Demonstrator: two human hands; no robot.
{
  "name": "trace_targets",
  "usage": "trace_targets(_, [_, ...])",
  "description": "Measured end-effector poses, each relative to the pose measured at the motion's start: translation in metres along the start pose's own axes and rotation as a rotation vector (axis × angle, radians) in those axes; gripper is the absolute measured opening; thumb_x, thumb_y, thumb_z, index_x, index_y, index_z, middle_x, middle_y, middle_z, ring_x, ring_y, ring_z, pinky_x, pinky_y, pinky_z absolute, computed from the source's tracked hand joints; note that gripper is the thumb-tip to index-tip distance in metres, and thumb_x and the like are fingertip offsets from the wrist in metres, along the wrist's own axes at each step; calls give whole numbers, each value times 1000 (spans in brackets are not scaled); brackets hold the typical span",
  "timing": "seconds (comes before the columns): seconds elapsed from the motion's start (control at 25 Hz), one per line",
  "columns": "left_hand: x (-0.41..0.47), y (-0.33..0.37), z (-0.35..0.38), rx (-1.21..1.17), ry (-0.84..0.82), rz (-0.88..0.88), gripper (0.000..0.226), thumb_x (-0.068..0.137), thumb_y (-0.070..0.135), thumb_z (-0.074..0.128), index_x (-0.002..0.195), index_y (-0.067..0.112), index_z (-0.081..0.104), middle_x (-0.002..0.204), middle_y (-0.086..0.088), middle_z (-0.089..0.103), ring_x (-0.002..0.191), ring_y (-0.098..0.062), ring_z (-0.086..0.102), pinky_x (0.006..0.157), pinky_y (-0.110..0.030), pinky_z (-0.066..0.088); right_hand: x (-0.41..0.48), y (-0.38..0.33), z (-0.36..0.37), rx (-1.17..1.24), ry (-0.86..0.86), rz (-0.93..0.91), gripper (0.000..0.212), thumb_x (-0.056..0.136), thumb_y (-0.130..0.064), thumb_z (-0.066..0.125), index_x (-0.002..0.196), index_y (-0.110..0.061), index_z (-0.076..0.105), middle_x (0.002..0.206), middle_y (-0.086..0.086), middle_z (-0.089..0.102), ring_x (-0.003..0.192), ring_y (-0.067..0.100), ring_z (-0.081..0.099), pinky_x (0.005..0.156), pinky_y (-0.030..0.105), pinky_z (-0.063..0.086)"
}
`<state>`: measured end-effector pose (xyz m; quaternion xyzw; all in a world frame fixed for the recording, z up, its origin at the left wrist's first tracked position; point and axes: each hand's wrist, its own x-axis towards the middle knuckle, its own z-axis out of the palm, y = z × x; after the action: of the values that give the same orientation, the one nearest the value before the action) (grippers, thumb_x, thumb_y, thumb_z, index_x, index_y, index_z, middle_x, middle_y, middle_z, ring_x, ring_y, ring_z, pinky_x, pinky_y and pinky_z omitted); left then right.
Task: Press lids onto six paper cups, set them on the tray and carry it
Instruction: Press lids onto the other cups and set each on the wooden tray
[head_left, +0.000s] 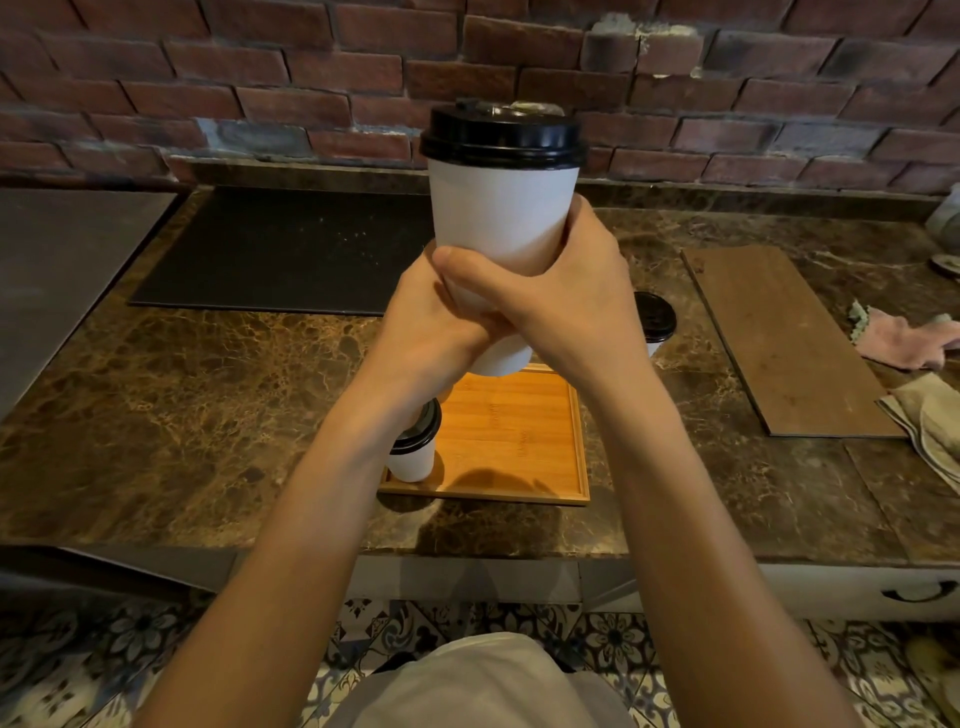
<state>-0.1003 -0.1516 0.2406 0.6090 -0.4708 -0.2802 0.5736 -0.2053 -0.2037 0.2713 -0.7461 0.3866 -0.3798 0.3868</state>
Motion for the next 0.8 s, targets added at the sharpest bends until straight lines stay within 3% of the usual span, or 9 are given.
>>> trace_targets(0.24, [2,2,-5,-6,-44,13,63,71,8,79,127,12,51,112,5,64,99,-2,63,73,-10,51,3,-1,-6,90,-22,-5,69,68,-48,85,122,-21,52,110,-11,61,102,7,61,85,37,57])
trace_targets(0.44, [1,6,-10,-15,-75,18,61,64,19,83,117,27,53,104,13,65,95,3,63,70,-8,50,5,0,-16,179,-103,-31,67,67,-42,86,123,-18,57,111,-7,65,100,7,65,80,34,59])
trace_targets(0.6, [0,10,-13,-9,-131,17,60,61,28,82,115,29,55,102,15,66,95,0,64,71,-10,51,6,3,-22,281,-186,-50,57,66,-37,83,116,-23,58,103,-11,66,94,3,67,73,21,57])
trace_targets(0.8, [-3,14,-16,-37,-246,22,64,63,32,81,121,27,54,112,7,65,103,-9,63,85,-28,55,6,10,-27,365,-268,-43,56,70,-30,79,121,-19,58,108,-5,67,101,10,67,77,24,56])
